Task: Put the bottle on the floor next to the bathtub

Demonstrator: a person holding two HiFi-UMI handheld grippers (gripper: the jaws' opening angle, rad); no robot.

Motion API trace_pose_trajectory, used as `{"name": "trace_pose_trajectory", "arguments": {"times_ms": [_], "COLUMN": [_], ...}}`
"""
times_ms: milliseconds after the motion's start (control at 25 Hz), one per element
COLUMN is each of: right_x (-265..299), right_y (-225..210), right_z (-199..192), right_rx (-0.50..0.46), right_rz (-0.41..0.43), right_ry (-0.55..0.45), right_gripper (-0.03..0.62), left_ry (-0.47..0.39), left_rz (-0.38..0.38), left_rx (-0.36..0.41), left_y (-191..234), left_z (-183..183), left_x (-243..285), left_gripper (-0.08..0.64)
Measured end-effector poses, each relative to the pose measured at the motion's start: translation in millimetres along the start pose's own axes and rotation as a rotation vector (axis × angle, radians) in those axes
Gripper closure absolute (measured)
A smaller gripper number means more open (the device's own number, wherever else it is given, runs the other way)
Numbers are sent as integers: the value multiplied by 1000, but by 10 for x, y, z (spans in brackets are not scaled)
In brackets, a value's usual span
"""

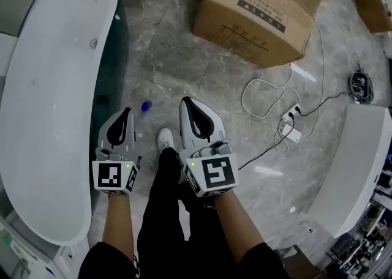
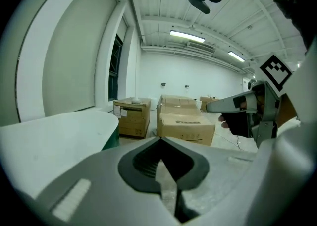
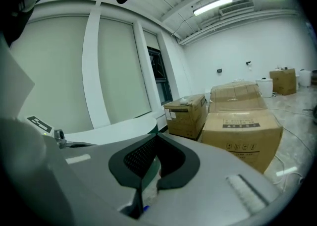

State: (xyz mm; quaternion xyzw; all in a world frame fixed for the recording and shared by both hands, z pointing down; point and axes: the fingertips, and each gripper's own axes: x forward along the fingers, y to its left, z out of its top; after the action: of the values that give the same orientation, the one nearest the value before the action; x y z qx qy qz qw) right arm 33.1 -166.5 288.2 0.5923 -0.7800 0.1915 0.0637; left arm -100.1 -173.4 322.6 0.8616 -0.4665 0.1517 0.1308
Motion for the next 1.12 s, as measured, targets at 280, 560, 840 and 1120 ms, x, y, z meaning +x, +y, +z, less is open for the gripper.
{"name": "trace_pose_trajectory", "arguments": {"times_ms": [280, 560, 840, 1120], "right_x": [-529, -1156, -1780, -2220], "right_y": [64, 96, 180, 240], "right_z": [664, 1230, 1574, 1768], "right_rx": [-15, -48, -33, -57], "right_rz": [-33, -59, -64, -57], "right_ry": [-68, -111, -172, -206], "right_gripper": [578, 580, 580, 580], "left_ry": [-47, -92, -159, -176], "left_rz": [-28, -59, -27, -30], "left_rx": [62, 124, 120, 137], "left_y": [-350, -821, -1068, -1319], "left_z": [733, 1384, 1844, 2050], "left_x": [-342, -738, -1295, -1632], "left_gripper": [558, 558, 560, 558]}}
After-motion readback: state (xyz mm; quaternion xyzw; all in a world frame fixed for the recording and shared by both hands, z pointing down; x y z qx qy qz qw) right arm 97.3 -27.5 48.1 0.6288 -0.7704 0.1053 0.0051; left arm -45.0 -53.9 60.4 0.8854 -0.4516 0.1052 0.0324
